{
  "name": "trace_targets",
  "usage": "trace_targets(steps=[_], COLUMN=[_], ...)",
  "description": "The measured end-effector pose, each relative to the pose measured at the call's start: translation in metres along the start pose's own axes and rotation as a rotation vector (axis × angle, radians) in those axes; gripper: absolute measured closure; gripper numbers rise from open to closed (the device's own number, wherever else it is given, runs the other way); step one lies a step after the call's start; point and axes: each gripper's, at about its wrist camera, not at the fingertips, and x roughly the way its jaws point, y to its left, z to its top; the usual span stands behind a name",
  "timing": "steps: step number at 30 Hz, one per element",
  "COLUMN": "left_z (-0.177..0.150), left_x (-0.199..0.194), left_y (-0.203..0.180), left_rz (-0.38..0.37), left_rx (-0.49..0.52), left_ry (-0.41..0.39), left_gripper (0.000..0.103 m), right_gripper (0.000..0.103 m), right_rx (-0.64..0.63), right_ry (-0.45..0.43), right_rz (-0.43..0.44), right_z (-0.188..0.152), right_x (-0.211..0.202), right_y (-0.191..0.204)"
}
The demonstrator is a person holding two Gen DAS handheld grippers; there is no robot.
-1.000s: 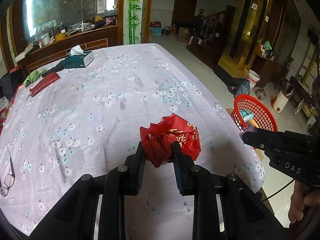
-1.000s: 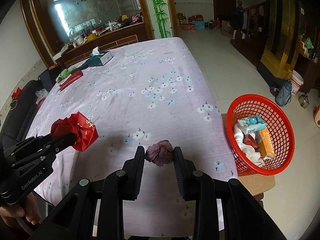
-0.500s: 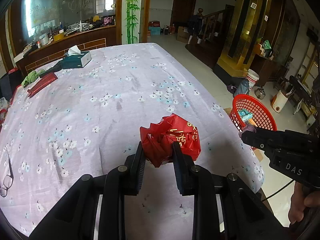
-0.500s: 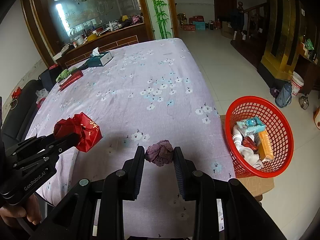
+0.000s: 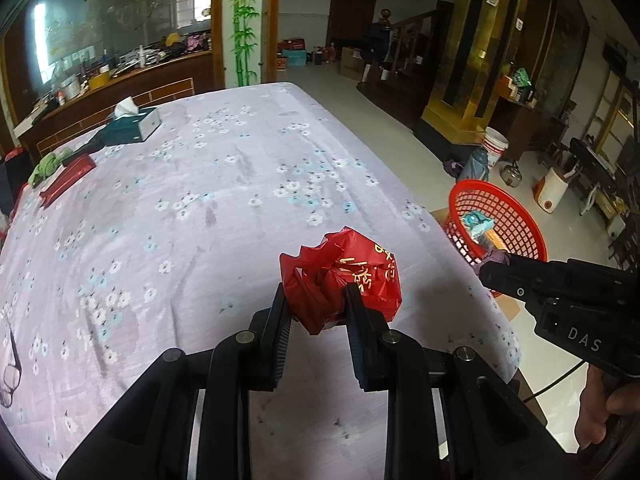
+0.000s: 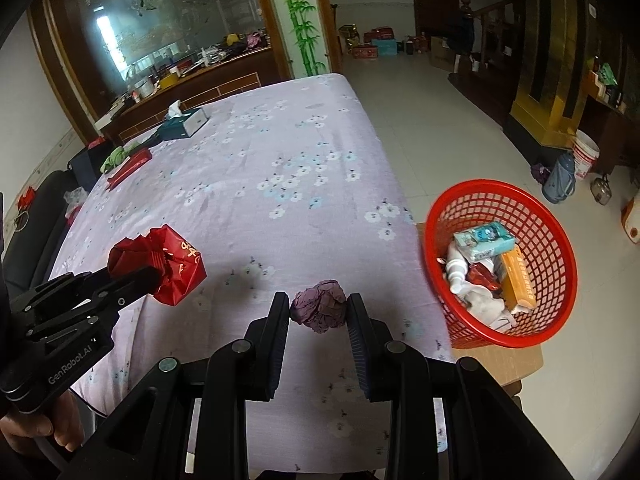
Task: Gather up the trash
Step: 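Carry the pink cloth and red packet over the wastebasket and open both tools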
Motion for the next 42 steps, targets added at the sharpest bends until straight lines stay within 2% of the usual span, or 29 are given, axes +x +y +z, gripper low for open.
trace_targets(steps=[8, 20, 31, 37, 42], left_z=[0.022, 0.066, 0.089, 0.094, 0.097], left_x=[0.013, 0.033, 0.064, 0.086, 0.095], left_y=[-0.043, -0.136, -0.187, -0.201, -0.206], left_rz=[-0.065, -0.217, -0.258, -0.252, -0.249], left_rx=[0.078, 0.215, 0.283, 0.302, 0.28], left_ry=[-0.004, -0.007, 0.025, 0.048, 0.06], left_gripper=[0.078, 0.078, 0.078, 0.078, 0.078], right_gripper=[0.072, 0.071, 0.07, 0.069, 0.069], right_rx=[0.142, 0.36, 0.404, 0.437, 0.444], right_ry=[-0.019, -0.132, -0.158, -0.143, -0.122], right_rz=[-0.044, -0.141, -0.136, -0.112, -0.098], right_z=[0.005, 0.014, 0.034, 0.054, 0.064], right_x=[-0.012, -0.066, -0.074, -0.058, -0.047], right_y=[-0.061, -0.166, -0.201, -0.212, -0.219])
